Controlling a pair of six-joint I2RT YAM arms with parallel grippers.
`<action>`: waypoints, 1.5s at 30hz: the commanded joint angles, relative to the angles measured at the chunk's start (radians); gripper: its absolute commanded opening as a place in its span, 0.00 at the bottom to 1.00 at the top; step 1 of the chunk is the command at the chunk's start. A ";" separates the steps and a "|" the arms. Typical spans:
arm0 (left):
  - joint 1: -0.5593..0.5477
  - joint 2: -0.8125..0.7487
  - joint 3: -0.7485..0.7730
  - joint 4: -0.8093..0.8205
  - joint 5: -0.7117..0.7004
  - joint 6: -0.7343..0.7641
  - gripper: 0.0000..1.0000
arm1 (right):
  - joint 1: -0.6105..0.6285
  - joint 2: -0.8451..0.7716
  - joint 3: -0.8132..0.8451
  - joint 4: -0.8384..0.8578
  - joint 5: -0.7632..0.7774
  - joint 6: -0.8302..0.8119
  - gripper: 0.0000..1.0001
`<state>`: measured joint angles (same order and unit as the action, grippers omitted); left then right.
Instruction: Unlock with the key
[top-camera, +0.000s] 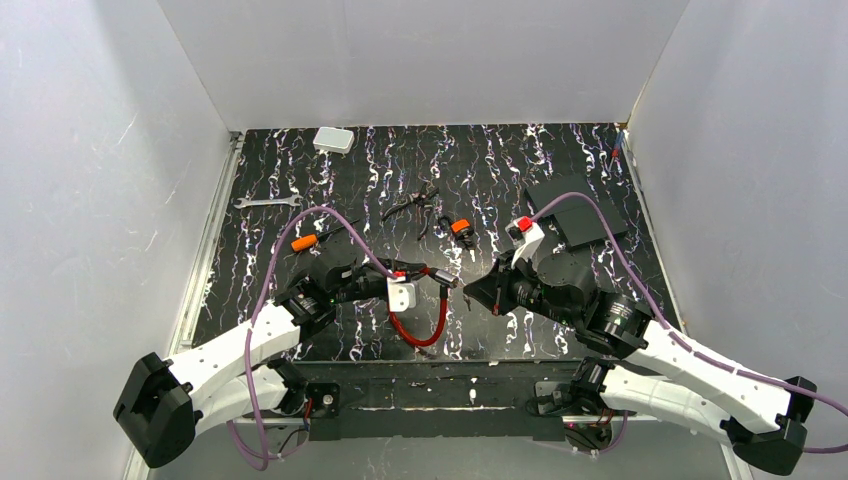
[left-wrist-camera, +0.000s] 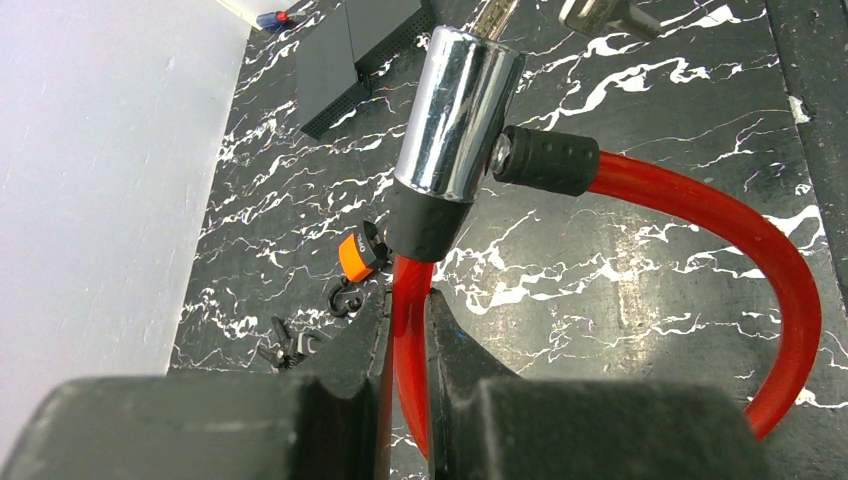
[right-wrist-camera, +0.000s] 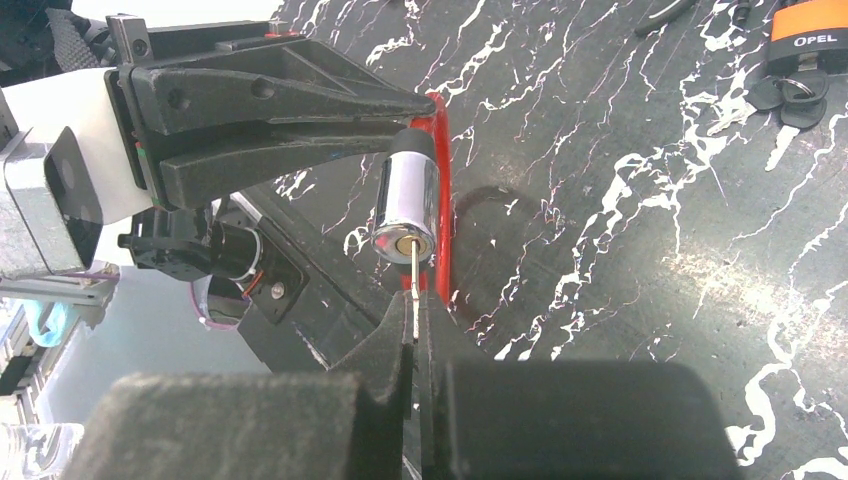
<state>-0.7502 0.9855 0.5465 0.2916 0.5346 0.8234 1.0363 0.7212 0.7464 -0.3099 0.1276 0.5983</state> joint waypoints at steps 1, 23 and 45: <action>-0.009 -0.029 -0.013 0.046 0.013 0.022 0.00 | 0.002 0.006 0.061 0.026 0.000 0.000 0.01; -0.024 -0.040 -0.026 0.046 -0.014 0.061 0.00 | 0.002 0.088 0.145 -0.096 -0.041 0.007 0.01; -0.031 -0.045 -0.030 0.046 -0.036 0.075 0.00 | 0.002 0.143 0.203 -0.178 -0.050 0.004 0.01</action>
<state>-0.7757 0.9710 0.5198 0.3069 0.4999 0.8902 1.0363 0.8524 0.9035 -0.4763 0.0902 0.6018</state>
